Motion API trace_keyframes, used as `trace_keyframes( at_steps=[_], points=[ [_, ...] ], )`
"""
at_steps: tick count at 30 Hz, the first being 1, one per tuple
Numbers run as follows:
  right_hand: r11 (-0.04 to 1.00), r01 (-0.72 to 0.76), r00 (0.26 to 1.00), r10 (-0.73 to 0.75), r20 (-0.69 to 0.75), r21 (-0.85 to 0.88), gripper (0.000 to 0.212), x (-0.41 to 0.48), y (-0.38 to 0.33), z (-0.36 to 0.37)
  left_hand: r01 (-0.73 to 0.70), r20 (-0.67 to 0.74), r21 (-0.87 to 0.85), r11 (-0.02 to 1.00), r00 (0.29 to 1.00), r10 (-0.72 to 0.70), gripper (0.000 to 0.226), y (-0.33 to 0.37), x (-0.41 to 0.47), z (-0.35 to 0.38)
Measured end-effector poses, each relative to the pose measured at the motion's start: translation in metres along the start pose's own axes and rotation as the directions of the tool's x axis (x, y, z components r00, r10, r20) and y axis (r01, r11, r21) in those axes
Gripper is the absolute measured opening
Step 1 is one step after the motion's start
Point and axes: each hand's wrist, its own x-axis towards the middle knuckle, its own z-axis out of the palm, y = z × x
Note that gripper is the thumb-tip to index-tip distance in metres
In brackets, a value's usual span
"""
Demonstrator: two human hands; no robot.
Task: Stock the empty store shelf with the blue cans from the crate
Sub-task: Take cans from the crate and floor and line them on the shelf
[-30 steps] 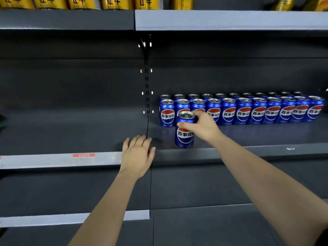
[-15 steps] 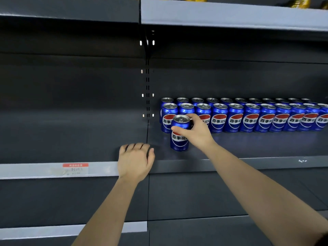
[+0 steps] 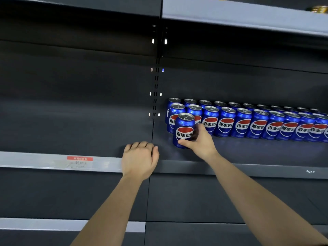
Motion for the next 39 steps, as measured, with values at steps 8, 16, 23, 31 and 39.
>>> trace_keyframes(
  at_steps=[8,16,23,31,39],
  points=[
    [0.998,-0.005,1.000,0.004,-0.020,-0.061,0.068,0.008,0.000,0.015,0.010,-0.024,-0.008,1.000,1.000,-0.010,0.046,0.000,0.000,0.000],
    [0.975,0.009,1.000,-0.009,-0.001,-0.221,0.068,0.010,0.002,0.019,0.009,-0.075,-0.021,1.000,0.997,-0.010,0.041,0.000,-0.001,0.001],
    [0.936,0.018,1.000,-0.018,0.002,-0.352,0.064,0.004,0.003,0.020,-0.004,-0.080,-0.024,1.000,0.997,0.002,0.042,0.000,-0.002,0.001],
    [0.964,0.012,1.000,-0.011,0.007,-0.267,0.063,-0.001,0.005,0.015,-0.014,-0.049,-0.014,1.000,0.999,0.013,0.041,0.000,-0.005,-0.001],
    [0.953,0.045,0.999,-0.045,0.007,-0.301,0.046,-0.033,0.016,-0.011,0.003,0.161,-0.066,0.998,0.987,0.008,0.047,0.011,-0.020,-0.013]
  ],
)
